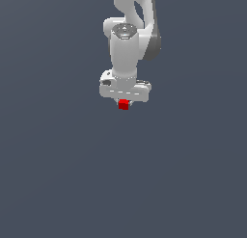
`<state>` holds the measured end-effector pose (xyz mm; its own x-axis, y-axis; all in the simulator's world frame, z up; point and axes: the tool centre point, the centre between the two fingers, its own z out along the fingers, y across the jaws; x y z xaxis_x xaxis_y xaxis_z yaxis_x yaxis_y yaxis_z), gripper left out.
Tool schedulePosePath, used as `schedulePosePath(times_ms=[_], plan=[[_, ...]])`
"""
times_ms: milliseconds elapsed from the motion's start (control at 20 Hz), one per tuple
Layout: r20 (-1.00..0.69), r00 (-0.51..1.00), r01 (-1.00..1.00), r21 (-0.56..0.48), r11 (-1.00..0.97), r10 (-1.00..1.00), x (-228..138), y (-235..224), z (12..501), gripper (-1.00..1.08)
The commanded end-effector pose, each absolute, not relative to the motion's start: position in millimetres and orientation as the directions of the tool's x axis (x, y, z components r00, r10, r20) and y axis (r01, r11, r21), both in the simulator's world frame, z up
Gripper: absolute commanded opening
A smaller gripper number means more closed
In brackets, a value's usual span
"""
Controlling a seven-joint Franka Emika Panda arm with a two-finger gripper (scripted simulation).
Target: Pick up the red cube and move it to a goal position.
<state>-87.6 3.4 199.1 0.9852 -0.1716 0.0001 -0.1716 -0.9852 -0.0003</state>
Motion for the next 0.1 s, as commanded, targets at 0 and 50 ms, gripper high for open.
schedulePosePath(times_ms=[0,50], plan=[[0.0,0.985,-0.172,0.0,-0.985,-0.172,-89.5,3.3,201.6,-1.0],[0.0,0.985,-0.172,0.0,-0.985,-0.172,-89.6,3.3,201.8,-1.0]])
